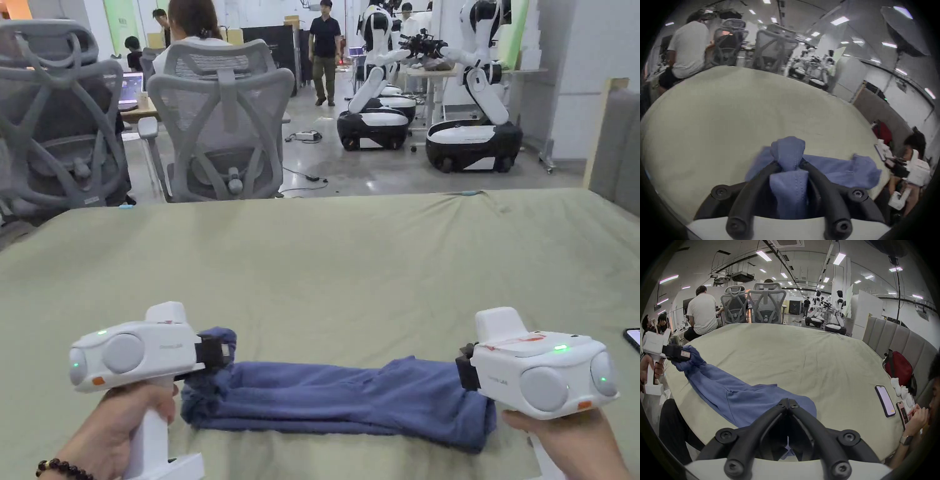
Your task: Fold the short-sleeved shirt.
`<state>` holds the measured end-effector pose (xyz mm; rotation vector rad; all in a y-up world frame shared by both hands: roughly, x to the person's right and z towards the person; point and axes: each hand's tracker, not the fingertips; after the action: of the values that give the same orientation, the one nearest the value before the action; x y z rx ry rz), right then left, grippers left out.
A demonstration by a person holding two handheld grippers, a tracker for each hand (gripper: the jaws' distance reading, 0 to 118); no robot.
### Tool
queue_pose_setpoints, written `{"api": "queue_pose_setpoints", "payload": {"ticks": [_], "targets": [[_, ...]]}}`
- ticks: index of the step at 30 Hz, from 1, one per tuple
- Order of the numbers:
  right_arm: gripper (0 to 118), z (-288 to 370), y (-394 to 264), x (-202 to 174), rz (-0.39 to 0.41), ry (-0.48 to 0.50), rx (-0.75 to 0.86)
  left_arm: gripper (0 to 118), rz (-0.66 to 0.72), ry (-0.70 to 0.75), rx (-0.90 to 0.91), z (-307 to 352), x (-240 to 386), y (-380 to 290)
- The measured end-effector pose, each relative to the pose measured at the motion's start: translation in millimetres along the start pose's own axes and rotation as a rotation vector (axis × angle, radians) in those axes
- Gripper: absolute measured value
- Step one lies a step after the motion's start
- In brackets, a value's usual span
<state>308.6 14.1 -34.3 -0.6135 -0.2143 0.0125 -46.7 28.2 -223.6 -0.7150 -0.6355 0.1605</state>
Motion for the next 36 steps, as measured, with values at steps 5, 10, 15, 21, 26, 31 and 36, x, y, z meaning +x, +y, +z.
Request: {"api": "queue_pose_setpoints", "payload": {"ticks": [5, 10, 15, 21, 26, 31, 36], "targets": [[0, 2, -2, 2, -0.002, 0.004, -0.004, 13, -0.066, -0.08, -0.108, -62, 50, -10], [0, 12, -8, 13, -0.014, -0.011, -0.007, 13, -0.001, -0.018, -0.198, -114, 46, -30], [0, 15, -12, 19, -0.016, -0.029, -0.009, 71, 0.035, -0.1, -0.178, -110, 37, -28], [0, 14, -15, 12, -0.013, -0.007, -0.012, 118, 0.07, -0.199, -0.019, -60, 29, -2], [0, 13, -14, 7, -0.011, 0.015, -0.005, 15, 0.089, -0.166, 0.005, -33, -5, 6], [0, 13, -10, 5, -0.012, 0.024, 0.003, 0, 0.124, -0.138, 0.006, -41, -24, -7], [0, 13, -8, 4, -0.007, 0.025, 0.0, 0, 0.134, -0.19, -0.03, -61, -15, -19]]}}
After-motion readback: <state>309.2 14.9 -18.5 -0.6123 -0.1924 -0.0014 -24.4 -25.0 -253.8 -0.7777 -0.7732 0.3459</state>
